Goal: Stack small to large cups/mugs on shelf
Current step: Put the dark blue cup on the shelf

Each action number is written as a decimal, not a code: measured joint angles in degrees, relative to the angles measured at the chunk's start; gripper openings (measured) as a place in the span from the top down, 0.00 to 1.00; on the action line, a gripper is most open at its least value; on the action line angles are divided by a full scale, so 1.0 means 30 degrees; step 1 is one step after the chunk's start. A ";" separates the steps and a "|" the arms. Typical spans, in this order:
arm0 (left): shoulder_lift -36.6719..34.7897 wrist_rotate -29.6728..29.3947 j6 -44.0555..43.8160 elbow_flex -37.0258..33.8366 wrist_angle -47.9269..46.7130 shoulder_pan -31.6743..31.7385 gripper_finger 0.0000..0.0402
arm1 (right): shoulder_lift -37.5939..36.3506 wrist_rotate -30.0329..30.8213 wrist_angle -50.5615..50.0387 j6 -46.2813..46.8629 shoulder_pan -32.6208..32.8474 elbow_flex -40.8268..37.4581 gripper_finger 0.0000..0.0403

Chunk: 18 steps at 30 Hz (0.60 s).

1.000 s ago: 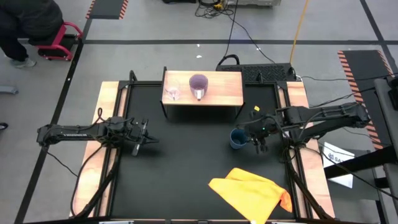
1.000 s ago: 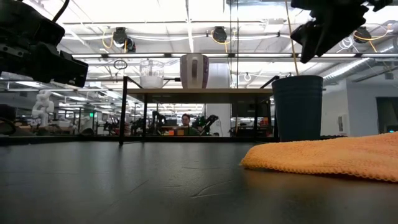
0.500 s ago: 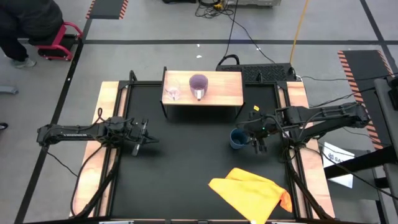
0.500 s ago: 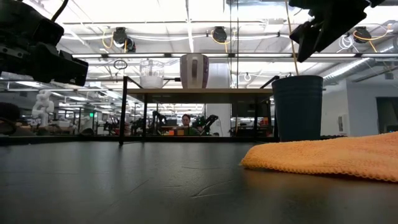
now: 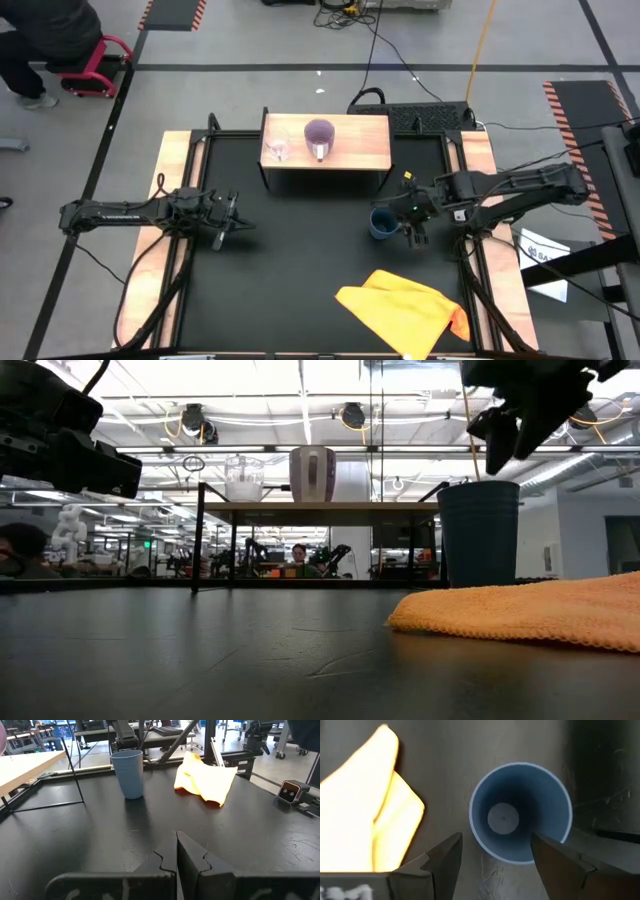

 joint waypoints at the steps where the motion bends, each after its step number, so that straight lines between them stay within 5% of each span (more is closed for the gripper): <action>1: -0.0007 -0.0004 -0.0002 0.0000 0.0001 0.0000 0.99 | 0.0218 0.0007 -0.0058 -0.0113 0.0000 0.0001 0.43; 18: 0.1763 0.0003 -0.0271 -0.0022 0.0975 -0.0007 0.99 | 0.1924 0.0004 0.0717 -0.0960 0.0000 0.0000 0.43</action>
